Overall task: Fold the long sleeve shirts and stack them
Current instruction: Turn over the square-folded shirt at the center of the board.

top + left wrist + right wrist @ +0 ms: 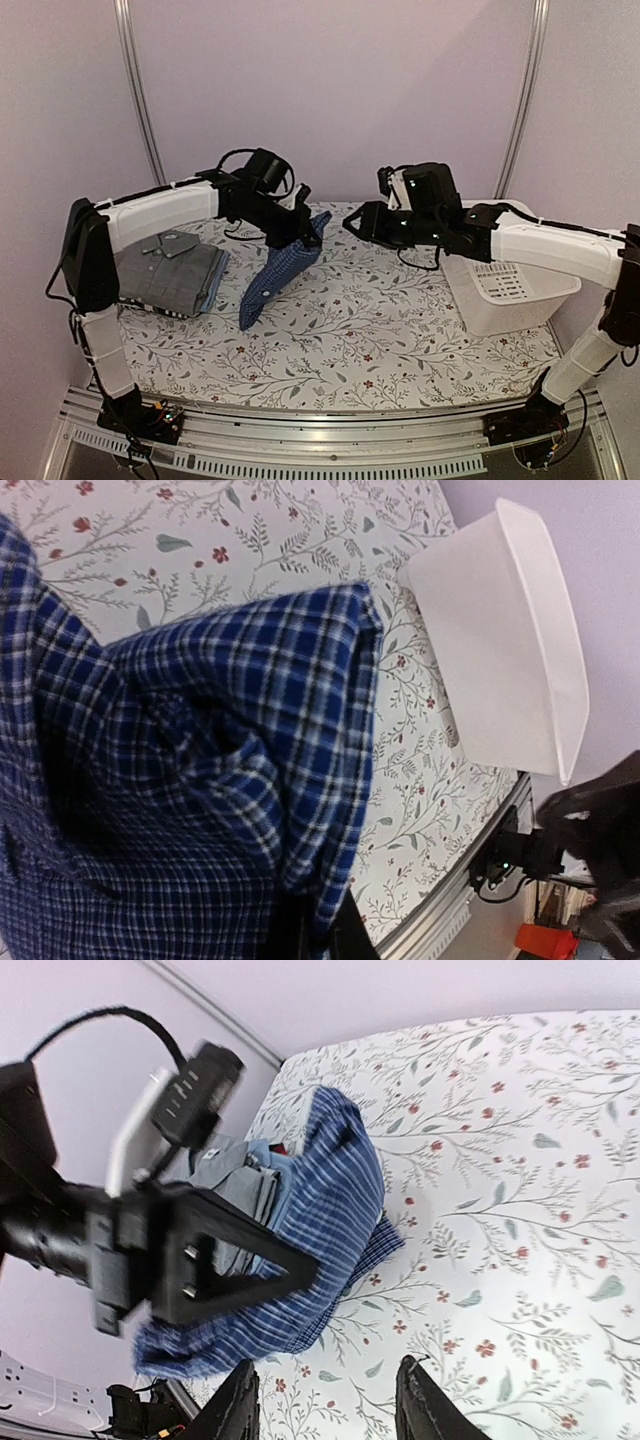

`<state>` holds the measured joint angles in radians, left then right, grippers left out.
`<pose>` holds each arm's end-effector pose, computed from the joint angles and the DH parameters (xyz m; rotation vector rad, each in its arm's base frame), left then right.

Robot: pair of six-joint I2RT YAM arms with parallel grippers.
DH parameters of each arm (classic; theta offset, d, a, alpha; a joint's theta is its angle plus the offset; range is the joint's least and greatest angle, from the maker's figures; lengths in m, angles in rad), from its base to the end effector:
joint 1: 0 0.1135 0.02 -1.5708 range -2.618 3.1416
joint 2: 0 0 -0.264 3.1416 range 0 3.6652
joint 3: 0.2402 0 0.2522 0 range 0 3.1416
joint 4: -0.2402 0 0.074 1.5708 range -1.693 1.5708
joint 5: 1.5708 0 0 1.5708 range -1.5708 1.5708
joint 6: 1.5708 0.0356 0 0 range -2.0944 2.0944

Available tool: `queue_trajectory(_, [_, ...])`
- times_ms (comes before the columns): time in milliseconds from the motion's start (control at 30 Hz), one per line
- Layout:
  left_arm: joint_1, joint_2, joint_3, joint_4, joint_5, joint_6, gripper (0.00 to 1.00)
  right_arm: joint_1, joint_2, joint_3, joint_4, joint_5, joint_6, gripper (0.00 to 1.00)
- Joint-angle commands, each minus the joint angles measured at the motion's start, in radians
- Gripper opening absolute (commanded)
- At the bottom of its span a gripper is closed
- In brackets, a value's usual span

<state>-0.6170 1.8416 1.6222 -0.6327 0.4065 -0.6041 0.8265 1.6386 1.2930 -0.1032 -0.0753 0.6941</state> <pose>0.3287 -0.2505 0.2928 0.2180 2.5982 -0.9988 0.2604 0.2867 0.3029 -0.1955 2.1696 1.0025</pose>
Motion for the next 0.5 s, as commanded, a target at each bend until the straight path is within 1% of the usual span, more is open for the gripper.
queue_trajectory(0, [-0.19, 0.239, 0.152, 0.136, -0.099, -0.13, 0.2, -0.051, -0.174, -0.145, -0.192, 0.147, -0.024, 0.48])
queue_trajectory(67, [-0.231, 0.353, 0.293, 0.081, -0.104, -0.123, 0.34, -0.072, -0.237, -0.185, -0.228, 0.15, -0.021, 0.51])
queue_trajectory(133, [-0.25, 0.4, 0.38, 0.05, -0.125, -0.11, 0.55, -0.075, -0.266, -0.204, -0.259, 0.149, -0.021, 0.53])
queue_trajectory(200, [-0.246, 0.382, 0.4, 0.048, -0.148, -0.091, 0.65, -0.075, -0.266, -0.207, -0.28, 0.139, -0.021, 0.55])
queue_trajectory(267, [-0.224, 0.347, 0.389, 0.04, -0.162, -0.076, 0.7, -0.074, -0.25, -0.214, -0.288, 0.134, -0.018, 0.56])
queue_trajectory(300, [-0.21, 0.326, 0.371, 0.038, -0.165, -0.068, 0.7, -0.074, -0.244, -0.223, -0.287, 0.133, -0.014, 0.56])
queue_trajectory(400, [-0.157, 0.234, 0.235, 0.042, -0.184, -0.052, 0.69, -0.063, -0.205, -0.239, -0.279, 0.128, -0.003, 0.56])
queue_trajectory(467, [-0.107, 0.161, 0.114, 0.068, -0.181, -0.041, 0.68, -0.045, -0.165, -0.229, -0.28, 0.131, -0.001, 0.56])
